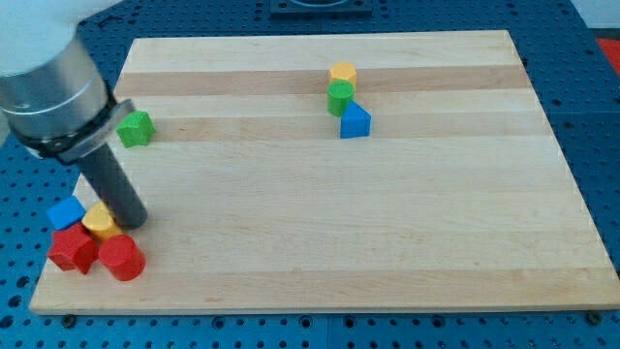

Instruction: Push the blue triangle towards center left

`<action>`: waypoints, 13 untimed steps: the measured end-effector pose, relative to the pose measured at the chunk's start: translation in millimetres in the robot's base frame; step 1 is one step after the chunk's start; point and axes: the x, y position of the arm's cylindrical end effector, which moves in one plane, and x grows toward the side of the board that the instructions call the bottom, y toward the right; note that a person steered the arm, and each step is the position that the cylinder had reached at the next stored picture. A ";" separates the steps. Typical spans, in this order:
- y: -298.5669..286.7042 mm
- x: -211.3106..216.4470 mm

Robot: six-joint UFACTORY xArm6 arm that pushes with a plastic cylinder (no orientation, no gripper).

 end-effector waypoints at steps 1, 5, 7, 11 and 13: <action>-7.4 0.0; 263.2 -62.5; 391.0 -147.8; 230.9 -126.9; 152.6 -88.7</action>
